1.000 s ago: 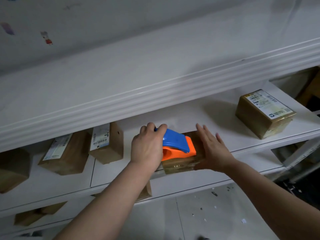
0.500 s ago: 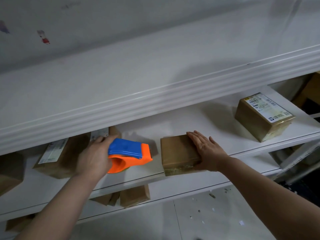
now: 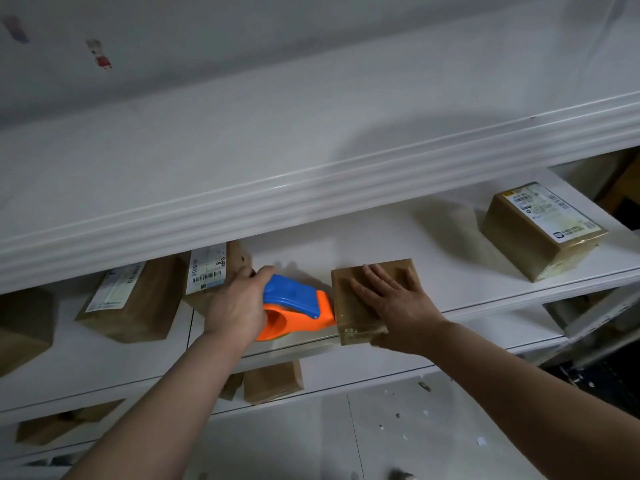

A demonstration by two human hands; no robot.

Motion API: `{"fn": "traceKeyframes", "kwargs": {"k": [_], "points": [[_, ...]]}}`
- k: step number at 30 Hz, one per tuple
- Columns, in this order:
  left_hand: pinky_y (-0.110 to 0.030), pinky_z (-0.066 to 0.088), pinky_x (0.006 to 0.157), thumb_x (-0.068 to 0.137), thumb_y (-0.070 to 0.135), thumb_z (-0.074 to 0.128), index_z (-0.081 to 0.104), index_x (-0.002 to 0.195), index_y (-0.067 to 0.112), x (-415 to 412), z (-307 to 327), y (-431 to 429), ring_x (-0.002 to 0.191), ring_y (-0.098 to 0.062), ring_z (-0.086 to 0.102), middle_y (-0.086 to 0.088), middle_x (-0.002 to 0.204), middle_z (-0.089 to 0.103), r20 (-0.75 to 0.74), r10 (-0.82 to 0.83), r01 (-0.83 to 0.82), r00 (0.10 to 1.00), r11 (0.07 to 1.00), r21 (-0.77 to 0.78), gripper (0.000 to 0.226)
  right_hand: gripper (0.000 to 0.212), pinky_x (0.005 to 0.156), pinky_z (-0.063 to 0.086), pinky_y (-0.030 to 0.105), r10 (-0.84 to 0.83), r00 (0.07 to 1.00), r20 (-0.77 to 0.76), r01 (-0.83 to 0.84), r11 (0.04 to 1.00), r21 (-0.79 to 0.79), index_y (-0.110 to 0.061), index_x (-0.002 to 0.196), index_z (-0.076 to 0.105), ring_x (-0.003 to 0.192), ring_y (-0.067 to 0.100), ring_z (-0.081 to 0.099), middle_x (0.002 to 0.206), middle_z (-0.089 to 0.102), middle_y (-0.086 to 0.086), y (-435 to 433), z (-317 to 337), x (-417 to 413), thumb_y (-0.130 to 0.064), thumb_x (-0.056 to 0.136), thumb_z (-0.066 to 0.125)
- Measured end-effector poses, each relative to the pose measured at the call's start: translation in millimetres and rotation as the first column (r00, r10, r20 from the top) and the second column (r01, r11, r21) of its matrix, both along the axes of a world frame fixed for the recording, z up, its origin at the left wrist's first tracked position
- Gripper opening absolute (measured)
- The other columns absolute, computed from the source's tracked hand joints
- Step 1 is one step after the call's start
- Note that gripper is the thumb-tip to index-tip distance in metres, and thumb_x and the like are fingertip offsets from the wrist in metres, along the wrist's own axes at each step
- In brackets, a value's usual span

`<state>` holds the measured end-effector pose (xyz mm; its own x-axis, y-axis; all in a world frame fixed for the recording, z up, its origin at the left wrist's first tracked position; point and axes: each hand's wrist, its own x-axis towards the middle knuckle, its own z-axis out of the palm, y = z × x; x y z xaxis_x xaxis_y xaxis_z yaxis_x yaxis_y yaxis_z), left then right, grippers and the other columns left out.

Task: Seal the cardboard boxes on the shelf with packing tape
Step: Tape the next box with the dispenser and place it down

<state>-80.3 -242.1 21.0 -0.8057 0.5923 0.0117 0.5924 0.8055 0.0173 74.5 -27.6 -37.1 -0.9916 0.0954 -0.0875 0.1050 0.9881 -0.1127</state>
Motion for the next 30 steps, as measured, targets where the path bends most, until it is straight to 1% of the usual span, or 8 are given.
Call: {"fn": "traceKeyframes", "kwargs": {"k": [6, 12, 15, 17, 20, 22, 25, 30], "points": [[-0.034, 0.051, 0.068, 0.079, 0.002, 0.057, 0.037, 0.141, 0.035, 0, -2, -3, 0.106, -0.025, 0.054, -0.001, 0.122, 0.051, 0.013, -0.009, 0.009, 1.000, 1.000, 0.016, 0.073, 0.102, 0.113, 0.004, 0.066, 0.027, 0.996, -0.084, -0.024, 0.999, 0.036, -0.027, 0.154, 0.003, 0.144, 0.021, -0.019, 0.161, -0.007, -0.002, -26, -1, -12, -0.049, 0.077, 0.067], [-0.033, 0.051, 0.071, 0.079, 0.005, 0.062, 0.038, 0.141, 0.038, 10, 0, -14, 0.105, -0.024, 0.057, 0.001, 0.123, 0.053, 0.111, 0.034, -0.047, 0.993, 0.991, 0.123, 0.074, 0.132, 0.108, 0.015, 0.068, -0.017, 0.979, 0.202, 0.012, 0.999, 0.030, -0.026, 0.152, -0.010, 0.142, 0.029, 0.017, 0.157, 0.013, 0.001, 7, 26, -56, -0.063, 0.060, 0.076], [-0.036, 0.051, 0.075, 0.075, 0.003, 0.063, 0.043, 0.140, 0.036, 18, 16, -25, 0.107, -0.027, 0.057, -0.001, 0.123, 0.053, 0.136, 0.044, -0.081, 0.990, 0.956, 0.281, 0.075, 0.135, 0.111, 0.029, 0.047, -0.027, 1.000, -0.008, 0.023, 0.945, -0.326, -0.029, 0.152, -0.006, 0.137, 0.020, 0.025, 0.151, 0.017, -0.004, 26, 31, -38, -0.060, 0.053, 0.079], [-0.037, 0.051, 0.077, 0.073, 0.002, 0.063, 0.043, 0.140, 0.036, 26, 33, -20, 0.109, -0.026, 0.055, 0.000, 0.127, 0.050, 0.109, 0.015, -0.050, 0.994, 0.943, 0.329, 0.078, 0.136, 0.112, 0.031, 0.028, -0.074, 0.990, -0.121, -0.025, 0.751, -0.660, -0.024, 0.153, -0.001, 0.135, 0.010, 0.025, 0.149, 0.017, -0.005, 35, 23, -18, -0.053, 0.049, 0.081], [-0.033, 0.049, 0.073, 0.074, 0.005, 0.061, 0.036, 0.143, 0.038, 42, 56, 7, 0.111, -0.024, 0.054, 0.005, 0.132, 0.044, 0.028, -0.053, 0.046, 0.998, 0.977, 0.206, 0.080, 0.137, 0.115, 0.030, 0.036, -0.172, 0.979, -0.112, -0.008, 0.513, -0.859, -0.027, 0.153, 0.000, 0.139, 0.003, 0.022, 0.153, 0.017, -0.005, 42, 5, 9, -0.033, 0.052, 0.092], [-0.031, 0.045, 0.069, 0.077, 0.009, 0.060, 0.030, 0.144, 0.038, 53, 64, 28, 0.112, -0.022, 0.054, 0.005, 0.131, 0.043, -0.038, -0.087, 0.091, 0.995, 0.988, 0.124, 0.079, 0.139, 0.120, 0.019, 0.041, -0.201, 0.970, -0.139, 0.004, 0.583, -0.812, -0.033, 0.150, -0.008, 0.144, 0.005, 0.011, 0.158, 0.006, -0.008, 48, 8, 20, -0.030, 0.054, 0.093], [-0.029, 0.038, 0.065, 0.080, 0.012, 0.057, 0.027, 0.145, 0.037, 64, 70, 52, 0.114, -0.020, 0.050, 0.005, 0.129, 0.043, -0.131, -0.145, 0.157, 0.981, 0.984, 0.089, 0.076, 0.133, 0.118, 0.001, 0.045, -0.138, 0.971, -0.195, 0.010, 0.840, -0.542, -0.040, 0.143, -0.022, 0.144, 0.004, -0.012, 0.155, -0.007, -0.021, 46, 32, 23, -0.038, 0.062, 0.084], [-0.035, 0.050, 0.081, 0.078, 0.012, 0.058, 0.028, 0.144, 0.042, 48, 76, 53, 0.121, -0.021, 0.048, 0.009, 0.137, 0.046, -0.119, -0.151, 0.161, 0.981, 0.984, 0.075, 0.078, 0.124, 0.119, 0.006, 0.044, -0.157, 0.977, -0.142, 0.096, 0.927, -0.364, -0.025, 0.153, -0.007, 0.146, 0.011, 0.003, 0.160, 0.009, -0.006, 39, 35, 18, -0.043, 0.066, 0.080]]}}
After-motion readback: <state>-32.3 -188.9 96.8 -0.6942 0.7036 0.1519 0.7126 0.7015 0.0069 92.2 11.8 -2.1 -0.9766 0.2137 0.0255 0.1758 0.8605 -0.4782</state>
